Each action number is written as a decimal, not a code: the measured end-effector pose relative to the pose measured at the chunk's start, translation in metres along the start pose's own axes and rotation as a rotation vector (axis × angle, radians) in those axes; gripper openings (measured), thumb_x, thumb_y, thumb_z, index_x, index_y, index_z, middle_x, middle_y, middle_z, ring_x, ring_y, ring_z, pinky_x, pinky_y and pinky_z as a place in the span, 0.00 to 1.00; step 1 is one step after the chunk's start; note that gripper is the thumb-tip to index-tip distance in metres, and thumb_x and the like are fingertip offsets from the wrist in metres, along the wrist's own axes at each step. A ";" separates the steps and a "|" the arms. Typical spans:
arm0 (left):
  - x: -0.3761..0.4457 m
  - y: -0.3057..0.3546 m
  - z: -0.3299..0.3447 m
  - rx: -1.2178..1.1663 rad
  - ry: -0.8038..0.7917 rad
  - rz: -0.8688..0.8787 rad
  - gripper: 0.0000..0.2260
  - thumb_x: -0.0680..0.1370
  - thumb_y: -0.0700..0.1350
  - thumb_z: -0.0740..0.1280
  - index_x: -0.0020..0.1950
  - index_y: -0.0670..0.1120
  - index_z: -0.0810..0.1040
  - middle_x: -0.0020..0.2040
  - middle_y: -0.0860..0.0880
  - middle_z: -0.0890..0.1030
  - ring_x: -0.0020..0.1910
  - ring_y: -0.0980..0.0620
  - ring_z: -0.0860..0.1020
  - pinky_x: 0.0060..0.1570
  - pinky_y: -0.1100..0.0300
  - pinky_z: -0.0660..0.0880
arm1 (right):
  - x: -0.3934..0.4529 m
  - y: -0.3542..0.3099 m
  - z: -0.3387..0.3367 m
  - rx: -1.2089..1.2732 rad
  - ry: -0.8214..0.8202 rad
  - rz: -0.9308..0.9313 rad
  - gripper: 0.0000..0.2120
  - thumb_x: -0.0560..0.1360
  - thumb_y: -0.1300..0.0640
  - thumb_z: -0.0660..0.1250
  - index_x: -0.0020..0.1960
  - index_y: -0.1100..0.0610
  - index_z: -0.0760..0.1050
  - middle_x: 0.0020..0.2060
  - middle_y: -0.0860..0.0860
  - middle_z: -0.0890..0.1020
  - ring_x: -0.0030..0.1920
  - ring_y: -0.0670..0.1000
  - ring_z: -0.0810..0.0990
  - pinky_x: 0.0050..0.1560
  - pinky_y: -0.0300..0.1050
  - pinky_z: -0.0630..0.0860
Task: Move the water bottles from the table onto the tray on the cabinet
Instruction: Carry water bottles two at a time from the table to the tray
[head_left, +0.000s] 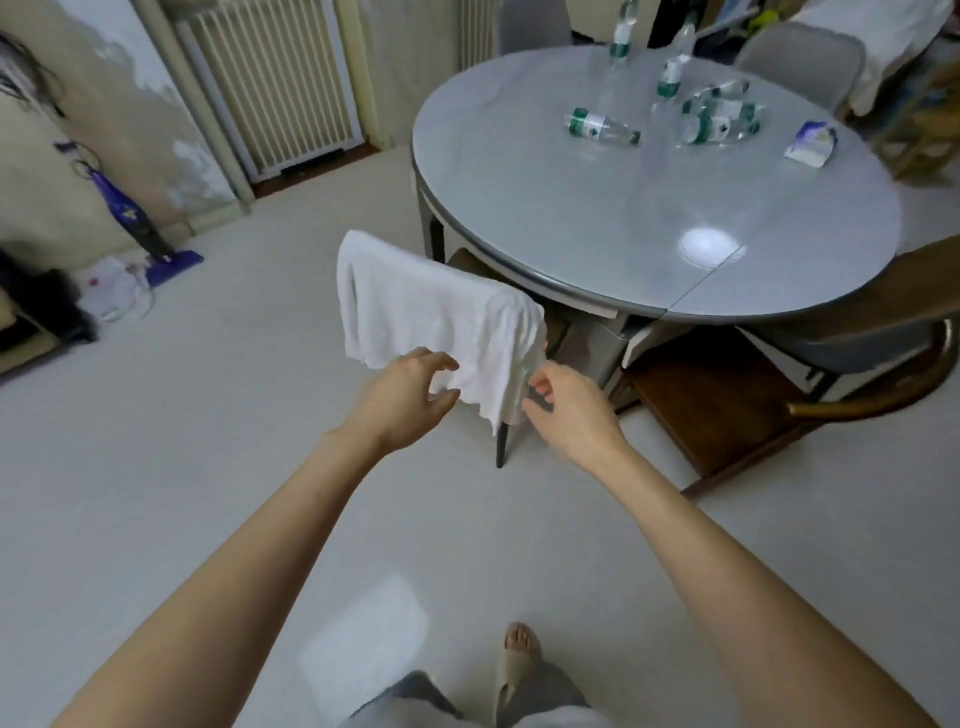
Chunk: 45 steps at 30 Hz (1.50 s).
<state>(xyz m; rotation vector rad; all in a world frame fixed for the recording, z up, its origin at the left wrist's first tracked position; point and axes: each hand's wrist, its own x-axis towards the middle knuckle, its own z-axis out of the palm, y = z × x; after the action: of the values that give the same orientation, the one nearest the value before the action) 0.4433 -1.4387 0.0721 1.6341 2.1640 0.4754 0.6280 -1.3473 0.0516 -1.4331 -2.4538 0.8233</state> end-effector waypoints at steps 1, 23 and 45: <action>0.009 -0.012 -0.006 -0.005 0.013 -0.042 0.16 0.79 0.49 0.64 0.66 0.49 0.74 0.66 0.52 0.75 0.59 0.51 0.78 0.54 0.55 0.74 | 0.022 -0.008 0.003 0.003 -0.029 -0.030 0.12 0.77 0.54 0.65 0.58 0.57 0.73 0.55 0.51 0.78 0.53 0.52 0.78 0.52 0.49 0.77; 0.186 -0.414 -0.228 0.014 0.087 -0.515 0.17 0.79 0.51 0.63 0.67 0.51 0.72 0.66 0.50 0.74 0.64 0.48 0.73 0.59 0.50 0.73 | 0.427 -0.348 0.206 -0.019 -0.316 -0.384 0.11 0.75 0.55 0.66 0.55 0.57 0.75 0.52 0.52 0.80 0.51 0.54 0.78 0.53 0.50 0.76; 0.722 -0.605 -0.387 0.136 -0.121 -0.086 0.18 0.80 0.51 0.63 0.69 0.50 0.71 0.67 0.47 0.74 0.64 0.46 0.74 0.59 0.52 0.74 | 0.922 -0.422 0.211 0.067 -0.059 -0.024 0.10 0.75 0.55 0.67 0.54 0.58 0.75 0.52 0.54 0.81 0.52 0.55 0.80 0.53 0.46 0.75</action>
<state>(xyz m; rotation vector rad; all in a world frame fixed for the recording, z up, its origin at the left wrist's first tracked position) -0.4303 -0.9172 0.0410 1.5866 2.2065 0.2029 -0.2528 -0.8045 0.0003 -1.3734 -2.4561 0.9460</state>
